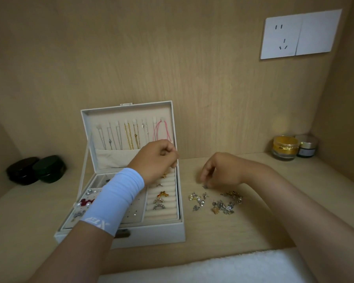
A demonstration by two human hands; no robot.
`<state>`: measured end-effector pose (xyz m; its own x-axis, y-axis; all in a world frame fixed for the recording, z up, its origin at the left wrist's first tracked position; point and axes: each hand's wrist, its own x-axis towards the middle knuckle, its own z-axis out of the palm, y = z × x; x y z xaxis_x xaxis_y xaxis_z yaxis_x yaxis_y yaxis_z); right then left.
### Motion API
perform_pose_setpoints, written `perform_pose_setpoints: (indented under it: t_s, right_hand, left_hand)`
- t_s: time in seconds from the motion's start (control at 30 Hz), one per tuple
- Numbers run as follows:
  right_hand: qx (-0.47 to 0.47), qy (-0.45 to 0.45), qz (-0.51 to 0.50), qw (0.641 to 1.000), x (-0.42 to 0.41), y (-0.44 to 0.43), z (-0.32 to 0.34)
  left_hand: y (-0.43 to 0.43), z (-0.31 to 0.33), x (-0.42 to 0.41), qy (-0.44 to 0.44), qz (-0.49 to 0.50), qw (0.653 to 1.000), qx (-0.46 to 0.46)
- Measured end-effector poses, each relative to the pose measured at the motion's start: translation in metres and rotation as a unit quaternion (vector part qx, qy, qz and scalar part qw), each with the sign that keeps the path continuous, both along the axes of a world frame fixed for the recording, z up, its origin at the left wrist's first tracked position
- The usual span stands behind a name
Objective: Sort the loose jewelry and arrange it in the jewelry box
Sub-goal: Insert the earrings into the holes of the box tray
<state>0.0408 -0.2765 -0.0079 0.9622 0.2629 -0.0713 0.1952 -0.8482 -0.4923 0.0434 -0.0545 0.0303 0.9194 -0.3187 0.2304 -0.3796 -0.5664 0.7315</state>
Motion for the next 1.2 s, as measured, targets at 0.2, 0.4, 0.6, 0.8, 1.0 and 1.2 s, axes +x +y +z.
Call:
perform_pose_setpoints:
  t_s: [0.2, 0.4, 0.6, 0.8, 1.0, 1.2]
  right_hand:
    - [-0.022, -0.012, -0.015, 1.000, 0.003, 0.003, -0.009]
    - [0.021, -0.096, -0.041, 0.994, -0.001, 0.017, 0.001]
    - [0.090, -0.166, -0.027, 0.982, -0.024, 0.049, 0.033]
    - [0.191, -0.155, 0.015, 0.969, -0.042, 0.087, 0.053]
    - [0.160, -0.090, 0.067, 0.981, -0.038, 0.137, 0.072]
    - [0.155, -0.069, 0.069, 0.983, -0.021, 0.170, 0.086]
  left_hand:
    - [0.036, 0.016, -0.012, 0.002, -0.024, 0.993, 0.111]
    - [0.085, 0.018, -0.031, 0.012, -0.037, 0.989, 0.142]
    - [0.119, 0.010, -0.045, 0.028, -0.033, 0.990, 0.134]
    - [0.143, 0.002, -0.045, 0.042, -0.062, 0.987, 0.141]
    - [0.156, -0.005, -0.037, 0.043, -0.076, 0.983, 0.163]
    - [0.164, 0.007, -0.033, 0.030, -0.072, 0.995, 0.068]
